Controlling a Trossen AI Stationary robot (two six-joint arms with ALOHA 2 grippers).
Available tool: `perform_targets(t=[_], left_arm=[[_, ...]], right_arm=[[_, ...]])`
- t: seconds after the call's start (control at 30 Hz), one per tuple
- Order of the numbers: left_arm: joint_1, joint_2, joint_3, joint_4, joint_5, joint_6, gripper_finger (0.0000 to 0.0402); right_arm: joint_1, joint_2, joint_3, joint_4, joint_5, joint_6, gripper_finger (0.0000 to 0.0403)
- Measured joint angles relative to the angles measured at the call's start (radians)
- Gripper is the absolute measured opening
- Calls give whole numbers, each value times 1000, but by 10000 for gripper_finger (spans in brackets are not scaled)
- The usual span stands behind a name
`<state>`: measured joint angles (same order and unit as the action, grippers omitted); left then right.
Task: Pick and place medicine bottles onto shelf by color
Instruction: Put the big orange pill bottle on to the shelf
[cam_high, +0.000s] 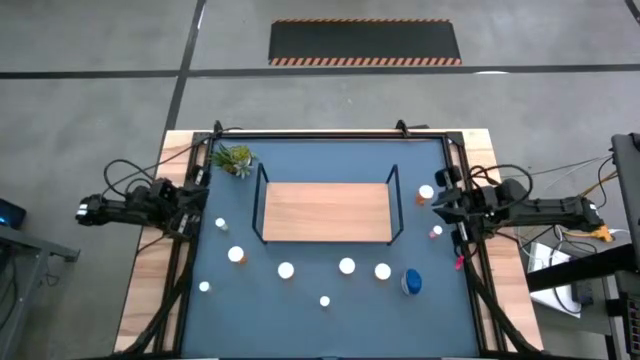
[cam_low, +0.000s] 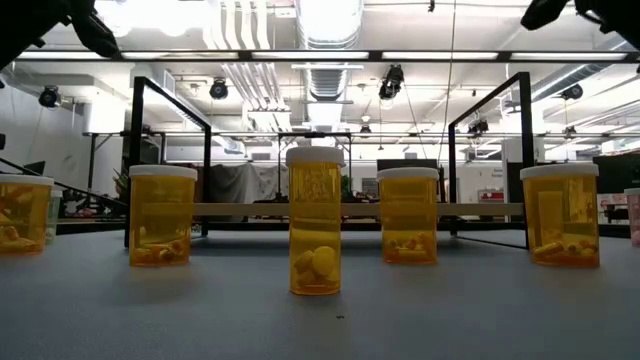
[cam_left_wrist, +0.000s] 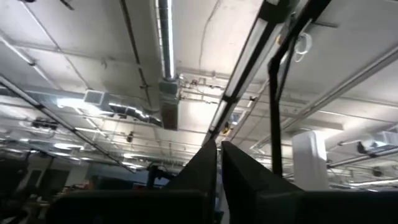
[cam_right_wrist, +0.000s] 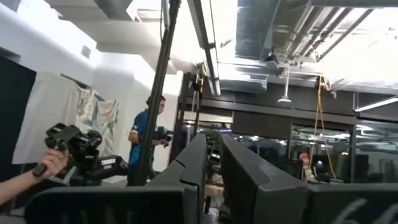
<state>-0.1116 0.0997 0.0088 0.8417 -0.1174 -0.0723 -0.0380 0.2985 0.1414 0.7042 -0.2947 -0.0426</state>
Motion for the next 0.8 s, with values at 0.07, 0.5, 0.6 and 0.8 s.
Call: perform_targets(t=[0.07,0.5,0.6,0.8], left_arm=[[0,20,6,-4,-23,0,6],[0,313,140,125,-30,-5,6],[0,391,189,120,-30,-36,6],[-1,559,341,118,-30,-83,6]], right_arm=[[0,-24,-16,2,0,-15,38],[0,-248,-105,-47,0,-56,38],[0,-296,-102,-117,2,-55,38],[1,-287,-103,-173,5,-63,38]])
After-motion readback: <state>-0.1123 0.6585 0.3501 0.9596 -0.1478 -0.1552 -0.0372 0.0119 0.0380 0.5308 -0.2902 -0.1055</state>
